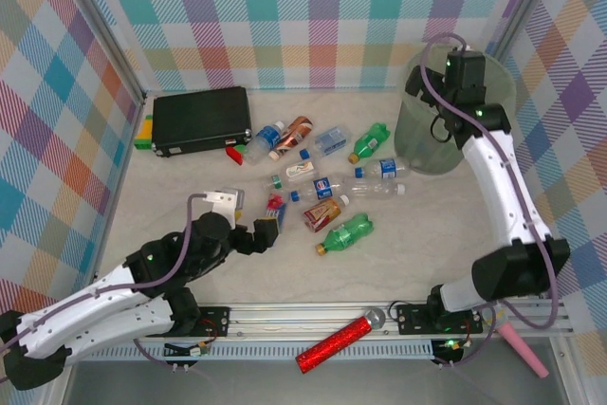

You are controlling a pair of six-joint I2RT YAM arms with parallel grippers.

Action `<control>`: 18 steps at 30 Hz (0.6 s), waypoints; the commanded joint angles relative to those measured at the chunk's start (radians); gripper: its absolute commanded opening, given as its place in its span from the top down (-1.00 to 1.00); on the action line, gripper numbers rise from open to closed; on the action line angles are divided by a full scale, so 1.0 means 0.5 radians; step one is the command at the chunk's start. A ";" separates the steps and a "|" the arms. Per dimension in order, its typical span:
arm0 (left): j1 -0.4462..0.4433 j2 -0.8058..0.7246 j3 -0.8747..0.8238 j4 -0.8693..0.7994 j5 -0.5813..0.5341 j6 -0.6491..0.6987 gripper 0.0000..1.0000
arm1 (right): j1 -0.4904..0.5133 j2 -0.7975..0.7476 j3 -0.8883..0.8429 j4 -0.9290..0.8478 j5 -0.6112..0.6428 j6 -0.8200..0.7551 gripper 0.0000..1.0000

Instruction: Put the plastic bottles in the bin

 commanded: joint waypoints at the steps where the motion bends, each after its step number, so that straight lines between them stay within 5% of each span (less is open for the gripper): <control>1: -0.011 0.123 0.106 -0.061 -0.167 -0.073 -0.99 | 0.107 -0.247 -0.173 0.042 -0.247 0.109 -0.98; 18: 0.004 0.875 0.124 -0.199 -0.223 -0.280 -0.89 | 0.563 -0.880 -1.179 0.397 -0.817 0.200 -0.98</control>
